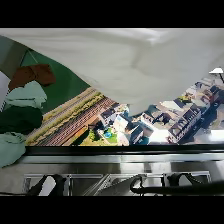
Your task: Fold the shirts.
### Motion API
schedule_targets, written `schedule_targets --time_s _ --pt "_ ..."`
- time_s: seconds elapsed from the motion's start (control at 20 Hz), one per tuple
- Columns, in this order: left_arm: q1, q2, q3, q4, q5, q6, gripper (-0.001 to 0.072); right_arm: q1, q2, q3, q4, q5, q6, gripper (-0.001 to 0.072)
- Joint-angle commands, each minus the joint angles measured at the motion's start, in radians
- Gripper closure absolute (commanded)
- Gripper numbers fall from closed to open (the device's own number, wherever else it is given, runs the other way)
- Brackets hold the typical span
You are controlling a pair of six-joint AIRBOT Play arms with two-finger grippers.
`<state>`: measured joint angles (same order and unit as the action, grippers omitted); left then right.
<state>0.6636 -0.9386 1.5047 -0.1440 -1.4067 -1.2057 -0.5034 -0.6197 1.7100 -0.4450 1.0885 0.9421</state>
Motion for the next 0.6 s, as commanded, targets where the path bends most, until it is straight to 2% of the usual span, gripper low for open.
schedule_targets --time_s 0.0,0.1,0.3,0.4,0.55 --pt "0.088 0.112 0.089 -0.057 0.057 -0.061 0.0692 -0.014 0.030 0.080 0.071 -0.023 0.014 0.0689" --pt "0.088 0.112 0.129 -0.036 0.048 -0.077 0.0692 -0.014 0.029 0.085 0.111 -0.019 0.011 0.0689" --pt "0.087 0.072 0.180 0.280 -0.027 -0.195 0.0692 -0.014 0.015 0.085 0.125 0.014 -0.001 0.0689" --pt "0.087 0.085 0.125 0.345 -0.016 -0.194 0.0692 -0.015 -0.007 0.084 0.125 0.044 -0.004 0.0688" --pt "0.077 0.123 -0.020 0.363 -0.003 -0.184 0.0691 -0.015 -0.079 0.070 0.176 0.178 -0.003 0.0689"
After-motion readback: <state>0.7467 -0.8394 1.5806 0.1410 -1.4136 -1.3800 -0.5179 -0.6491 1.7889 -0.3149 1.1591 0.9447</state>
